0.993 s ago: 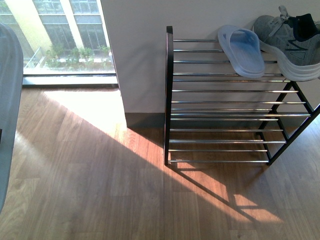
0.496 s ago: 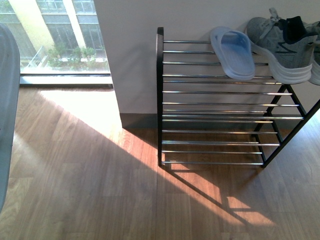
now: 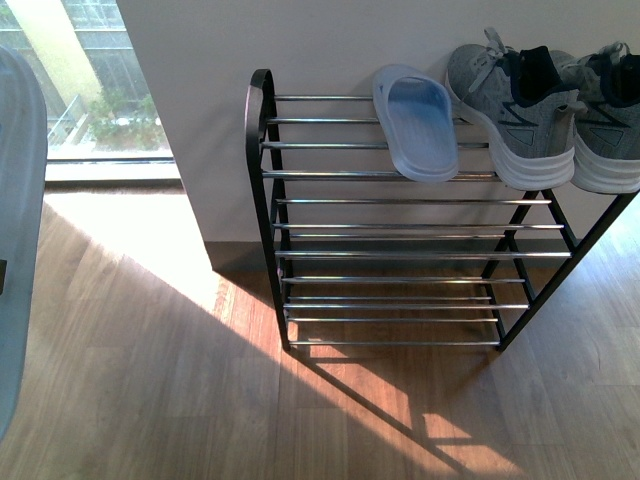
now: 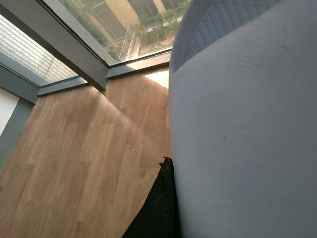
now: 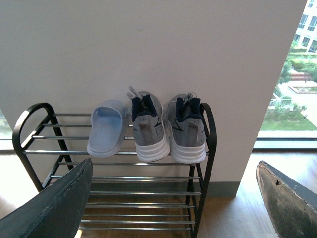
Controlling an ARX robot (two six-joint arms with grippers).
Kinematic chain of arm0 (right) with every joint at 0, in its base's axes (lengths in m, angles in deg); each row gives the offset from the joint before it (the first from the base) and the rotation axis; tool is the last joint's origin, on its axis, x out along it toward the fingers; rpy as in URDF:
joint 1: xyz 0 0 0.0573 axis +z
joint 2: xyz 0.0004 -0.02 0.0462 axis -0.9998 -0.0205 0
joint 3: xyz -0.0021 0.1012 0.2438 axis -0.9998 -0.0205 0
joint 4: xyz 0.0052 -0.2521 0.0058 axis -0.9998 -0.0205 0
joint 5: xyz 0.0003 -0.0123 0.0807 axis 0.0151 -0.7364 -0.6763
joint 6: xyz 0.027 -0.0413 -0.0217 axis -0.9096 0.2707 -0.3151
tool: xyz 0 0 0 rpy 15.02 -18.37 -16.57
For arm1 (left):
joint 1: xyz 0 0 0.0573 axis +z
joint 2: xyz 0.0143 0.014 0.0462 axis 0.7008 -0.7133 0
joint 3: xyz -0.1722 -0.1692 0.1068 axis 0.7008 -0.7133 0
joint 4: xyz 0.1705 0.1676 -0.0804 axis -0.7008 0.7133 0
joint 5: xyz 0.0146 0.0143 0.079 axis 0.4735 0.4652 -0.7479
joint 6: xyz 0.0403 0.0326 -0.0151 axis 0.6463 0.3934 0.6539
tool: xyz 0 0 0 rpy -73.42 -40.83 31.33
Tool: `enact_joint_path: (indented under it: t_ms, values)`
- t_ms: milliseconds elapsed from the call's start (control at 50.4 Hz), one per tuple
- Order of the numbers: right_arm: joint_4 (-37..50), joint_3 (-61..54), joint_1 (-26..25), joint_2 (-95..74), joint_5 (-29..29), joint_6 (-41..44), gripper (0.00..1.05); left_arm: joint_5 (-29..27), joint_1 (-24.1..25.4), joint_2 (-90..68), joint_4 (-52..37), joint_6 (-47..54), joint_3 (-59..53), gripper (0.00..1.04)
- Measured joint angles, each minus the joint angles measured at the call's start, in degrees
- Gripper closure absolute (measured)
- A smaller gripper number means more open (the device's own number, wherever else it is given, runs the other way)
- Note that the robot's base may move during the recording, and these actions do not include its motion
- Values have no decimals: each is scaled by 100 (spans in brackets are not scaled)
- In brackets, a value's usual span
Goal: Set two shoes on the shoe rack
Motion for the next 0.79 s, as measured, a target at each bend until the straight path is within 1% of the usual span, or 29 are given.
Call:
enact_joint_path:
  t_ms: [79, 139, 159, 199, 258, 338, 477, 635, 794]
  values:
    - [0, 0, 0, 2, -2, 0, 9, 13, 7, -2, -28, -15, -2, 103]
    - [0, 0, 0, 2, 0, 0, 9, 525, 28, -131, -514, -334, -44, 103]
    - [0, 0, 0, 2, 2, 0, 9, 863, 2, -304, -874, -568, 2, 103]
    - [0, 0, 0, 2, -11, 0, 9, 1261, -94, -699, -1110, -946, 323, 103]
    - [0, 0, 0, 2, -17, 0, 9, 1447, -216, -1204, -1102, -1145, 857, 103]
    - [0, 0, 0, 2, -15, 0, 9, 1639, -321, -1825, -914, -1329, 1576, 103]
    - [0, 0, 0, 2, -17, 0, 9, 1720, -446, -2695, -514, -1469, 2640, 103]
    - [0, 0, 0, 2, -15, 0, 9, 1674, -503, -4258, 378, -1506, 4710, 103]
    - [0, 0, 0, 2, -17, 0, 9, 1788, -503, -5281, 1051, -1545, 6203, 103]
